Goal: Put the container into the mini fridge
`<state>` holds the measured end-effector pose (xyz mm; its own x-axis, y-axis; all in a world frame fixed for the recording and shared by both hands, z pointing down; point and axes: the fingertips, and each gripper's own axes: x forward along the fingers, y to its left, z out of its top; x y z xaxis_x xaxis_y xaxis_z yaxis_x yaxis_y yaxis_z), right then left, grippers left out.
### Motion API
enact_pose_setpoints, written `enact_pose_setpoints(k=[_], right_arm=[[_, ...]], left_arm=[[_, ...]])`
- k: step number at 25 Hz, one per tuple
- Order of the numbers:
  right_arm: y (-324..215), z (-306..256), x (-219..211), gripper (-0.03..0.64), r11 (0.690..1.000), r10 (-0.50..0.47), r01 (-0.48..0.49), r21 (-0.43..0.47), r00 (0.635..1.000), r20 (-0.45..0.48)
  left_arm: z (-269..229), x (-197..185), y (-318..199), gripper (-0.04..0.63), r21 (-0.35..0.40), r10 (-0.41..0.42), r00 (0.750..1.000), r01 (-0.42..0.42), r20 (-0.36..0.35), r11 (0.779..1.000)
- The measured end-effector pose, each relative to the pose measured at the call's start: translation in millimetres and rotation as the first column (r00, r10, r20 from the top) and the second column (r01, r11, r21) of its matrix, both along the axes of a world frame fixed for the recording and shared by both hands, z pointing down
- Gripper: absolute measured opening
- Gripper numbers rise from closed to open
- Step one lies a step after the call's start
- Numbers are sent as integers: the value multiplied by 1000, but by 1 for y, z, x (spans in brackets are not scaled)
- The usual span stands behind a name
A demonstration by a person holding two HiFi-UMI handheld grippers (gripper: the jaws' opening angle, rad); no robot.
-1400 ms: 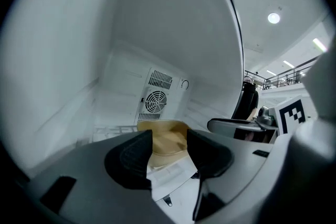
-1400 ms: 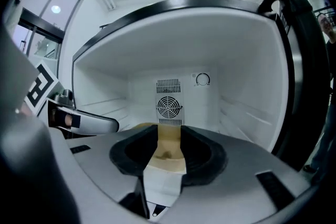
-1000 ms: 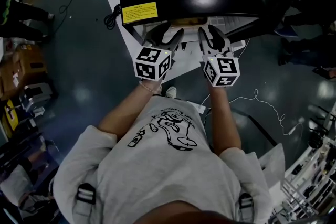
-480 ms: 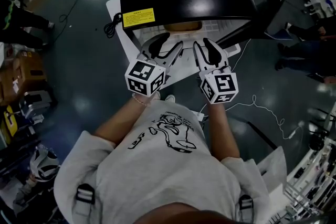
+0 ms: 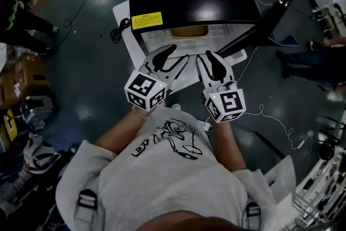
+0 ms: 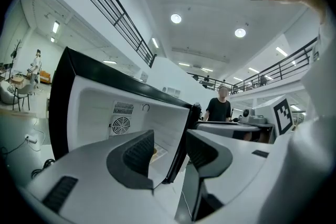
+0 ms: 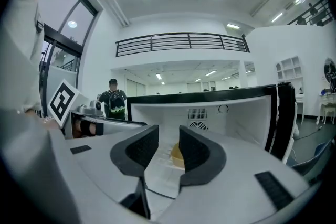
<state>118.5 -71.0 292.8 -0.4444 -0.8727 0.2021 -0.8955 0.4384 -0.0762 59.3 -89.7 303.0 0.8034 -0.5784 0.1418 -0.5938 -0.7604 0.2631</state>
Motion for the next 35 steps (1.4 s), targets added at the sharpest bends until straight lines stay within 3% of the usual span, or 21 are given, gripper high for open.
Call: enact_pose_setpoints(k=[9, 19, 35], right_arm=[[30, -26, -21, 117, 996, -80, 80, 37, 997, 10], [57, -54, -32, 91, 991, -121, 119, 54, 992, 27], [74, -59, -44, 63, 988, -145, 144, 52, 989, 13]], left_arm=[[-25, -10, 26, 175, 41, 26, 999, -25, -23, 999], [-59, -19, 54, 103, 96, 61, 997, -56, -54, 994], [-66, -22, 72, 70, 98, 96, 993, -90, -65, 991]])
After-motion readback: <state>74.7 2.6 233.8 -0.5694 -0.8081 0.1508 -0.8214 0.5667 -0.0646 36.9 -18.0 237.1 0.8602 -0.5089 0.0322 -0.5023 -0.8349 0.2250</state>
